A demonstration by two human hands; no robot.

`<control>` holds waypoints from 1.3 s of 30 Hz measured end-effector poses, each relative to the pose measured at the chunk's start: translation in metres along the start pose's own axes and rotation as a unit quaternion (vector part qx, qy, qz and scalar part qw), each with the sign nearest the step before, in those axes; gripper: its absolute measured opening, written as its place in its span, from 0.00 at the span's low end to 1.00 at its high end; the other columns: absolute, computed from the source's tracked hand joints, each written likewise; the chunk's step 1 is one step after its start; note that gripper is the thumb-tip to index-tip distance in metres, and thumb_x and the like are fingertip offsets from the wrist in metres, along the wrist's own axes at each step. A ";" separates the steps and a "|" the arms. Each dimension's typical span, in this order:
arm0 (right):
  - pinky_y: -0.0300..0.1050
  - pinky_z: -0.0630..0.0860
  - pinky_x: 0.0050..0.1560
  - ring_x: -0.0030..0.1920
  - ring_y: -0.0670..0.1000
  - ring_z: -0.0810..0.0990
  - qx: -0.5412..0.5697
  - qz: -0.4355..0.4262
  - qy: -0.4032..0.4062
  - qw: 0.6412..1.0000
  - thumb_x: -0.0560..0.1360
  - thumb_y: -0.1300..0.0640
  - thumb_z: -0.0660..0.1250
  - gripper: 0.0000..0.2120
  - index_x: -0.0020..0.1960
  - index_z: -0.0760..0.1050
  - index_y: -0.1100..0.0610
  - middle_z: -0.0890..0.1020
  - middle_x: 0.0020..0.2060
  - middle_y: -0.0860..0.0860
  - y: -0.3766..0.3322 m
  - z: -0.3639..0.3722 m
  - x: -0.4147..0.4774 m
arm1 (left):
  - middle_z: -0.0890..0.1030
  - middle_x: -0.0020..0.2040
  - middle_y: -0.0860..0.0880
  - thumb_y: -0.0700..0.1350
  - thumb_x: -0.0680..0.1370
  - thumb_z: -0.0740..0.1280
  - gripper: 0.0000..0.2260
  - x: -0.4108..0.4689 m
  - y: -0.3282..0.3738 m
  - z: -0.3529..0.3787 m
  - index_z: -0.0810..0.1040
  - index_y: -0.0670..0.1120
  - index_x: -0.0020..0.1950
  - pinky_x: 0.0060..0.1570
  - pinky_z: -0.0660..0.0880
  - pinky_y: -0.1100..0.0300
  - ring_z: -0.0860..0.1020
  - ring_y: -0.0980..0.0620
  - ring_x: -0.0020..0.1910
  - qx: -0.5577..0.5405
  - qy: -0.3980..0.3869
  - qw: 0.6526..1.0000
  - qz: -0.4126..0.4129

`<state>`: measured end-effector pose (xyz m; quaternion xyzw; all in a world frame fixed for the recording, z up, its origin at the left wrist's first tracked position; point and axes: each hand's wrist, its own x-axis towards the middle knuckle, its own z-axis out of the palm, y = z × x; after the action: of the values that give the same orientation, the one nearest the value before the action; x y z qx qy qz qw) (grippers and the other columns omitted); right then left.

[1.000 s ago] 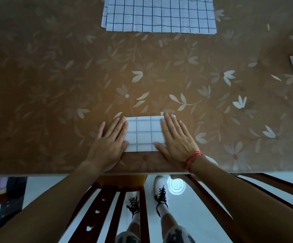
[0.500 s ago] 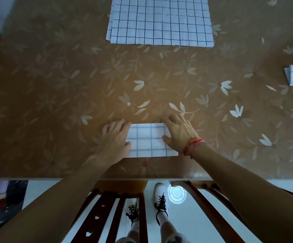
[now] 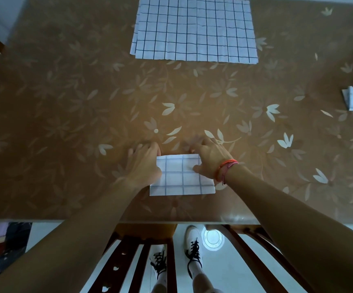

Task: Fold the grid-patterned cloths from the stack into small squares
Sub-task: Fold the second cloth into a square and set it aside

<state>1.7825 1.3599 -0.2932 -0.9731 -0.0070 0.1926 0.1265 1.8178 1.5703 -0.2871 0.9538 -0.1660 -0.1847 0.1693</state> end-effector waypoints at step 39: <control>0.64 0.79 0.49 0.45 0.60 0.84 0.605 0.311 0.002 0.733 0.63 0.64 0.72 0.07 0.35 0.84 0.54 0.85 0.41 0.57 0.000 0.035 -0.123 | 0.78 0.64 0.47 0.46 0.78 0.56 0.18 -0.099 0.022 0.054 0.78 0.44 0.63 0.58 0.71 0.49 0.73 0.47 0.64 0.051 0.108 0.968 0.219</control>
<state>1.6557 1.3609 -0.2787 -0.6394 0.4143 0.1827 0.6214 1.7032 1.5748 -0.2965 0.9158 -0.3609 -0.0306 0.1736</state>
